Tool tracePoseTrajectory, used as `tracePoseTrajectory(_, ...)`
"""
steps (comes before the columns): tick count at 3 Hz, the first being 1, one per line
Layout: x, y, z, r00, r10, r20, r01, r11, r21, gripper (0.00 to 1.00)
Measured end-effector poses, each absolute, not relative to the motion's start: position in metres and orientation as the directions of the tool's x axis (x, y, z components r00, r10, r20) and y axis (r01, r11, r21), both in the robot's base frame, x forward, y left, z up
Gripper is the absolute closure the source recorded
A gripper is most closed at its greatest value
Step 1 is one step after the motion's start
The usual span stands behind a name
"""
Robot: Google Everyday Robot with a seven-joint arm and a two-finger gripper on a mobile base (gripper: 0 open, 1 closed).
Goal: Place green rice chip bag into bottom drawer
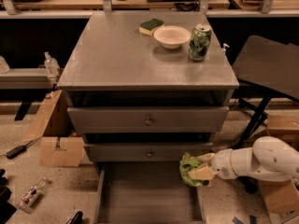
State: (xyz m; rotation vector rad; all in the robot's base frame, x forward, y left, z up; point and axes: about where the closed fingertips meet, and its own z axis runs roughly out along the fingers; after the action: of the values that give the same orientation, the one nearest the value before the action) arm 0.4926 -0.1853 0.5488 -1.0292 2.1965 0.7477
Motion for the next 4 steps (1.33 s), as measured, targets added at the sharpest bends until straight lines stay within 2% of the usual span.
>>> tracePoseTrajectory(1,0.514,-0.165,0.483,-0.586,-0.38,-0.715,-0.77,0.537,0.346,1.0)
tracePoseTrajectory(3,0.492,-0.125,0.342,-0.744,-0.213,-0.633,-0.64,0.5,0.583,1.0)
tracePoseTrajectory(4,0.488,-0.114,0.309,-0.769,-0.156,-0.619,-0.605,0.489,0.628,1.0)
